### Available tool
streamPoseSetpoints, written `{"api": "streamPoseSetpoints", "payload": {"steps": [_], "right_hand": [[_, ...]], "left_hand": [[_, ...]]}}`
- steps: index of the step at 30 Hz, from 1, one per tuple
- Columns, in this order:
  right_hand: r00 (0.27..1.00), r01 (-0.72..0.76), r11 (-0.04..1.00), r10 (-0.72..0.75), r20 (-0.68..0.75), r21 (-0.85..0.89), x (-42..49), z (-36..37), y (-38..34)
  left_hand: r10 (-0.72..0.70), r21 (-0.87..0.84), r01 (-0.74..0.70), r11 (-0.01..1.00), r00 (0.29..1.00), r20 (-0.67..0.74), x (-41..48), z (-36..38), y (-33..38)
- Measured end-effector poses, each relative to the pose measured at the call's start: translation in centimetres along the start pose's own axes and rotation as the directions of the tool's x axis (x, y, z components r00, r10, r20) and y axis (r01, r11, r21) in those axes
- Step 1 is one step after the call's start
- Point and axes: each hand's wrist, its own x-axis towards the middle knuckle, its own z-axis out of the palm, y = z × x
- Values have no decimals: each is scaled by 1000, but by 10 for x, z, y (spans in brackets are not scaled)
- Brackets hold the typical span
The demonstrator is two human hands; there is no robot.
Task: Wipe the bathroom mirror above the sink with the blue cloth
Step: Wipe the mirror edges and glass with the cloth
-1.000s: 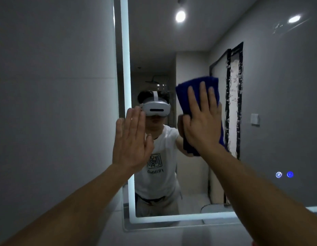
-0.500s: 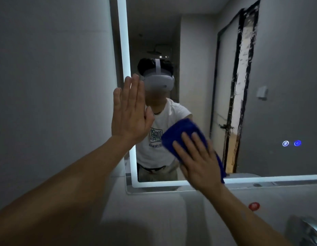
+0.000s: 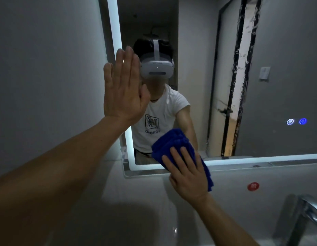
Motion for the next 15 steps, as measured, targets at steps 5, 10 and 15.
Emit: {"api": "streamPoseSetpoints", "payload": {"steps": [5, 10, 15], "right_hand": [[979, -192, 981, 192, -75, 16, 43, -24, 63], [927, -353, 933, 359, -110, 72, 89, -23, 35], [997, -71, 997, 71, 5, 37, 1, -5, 8]], "left_hand": [[-26, 5, 26, 1000, 1000, 15, 0, -1, 1], [-30, 16, 30, 999, 999, 11, 1, 0, 3], [-15, 1, 15, 1000, 1000, 0, 0, -1, 3]]}}
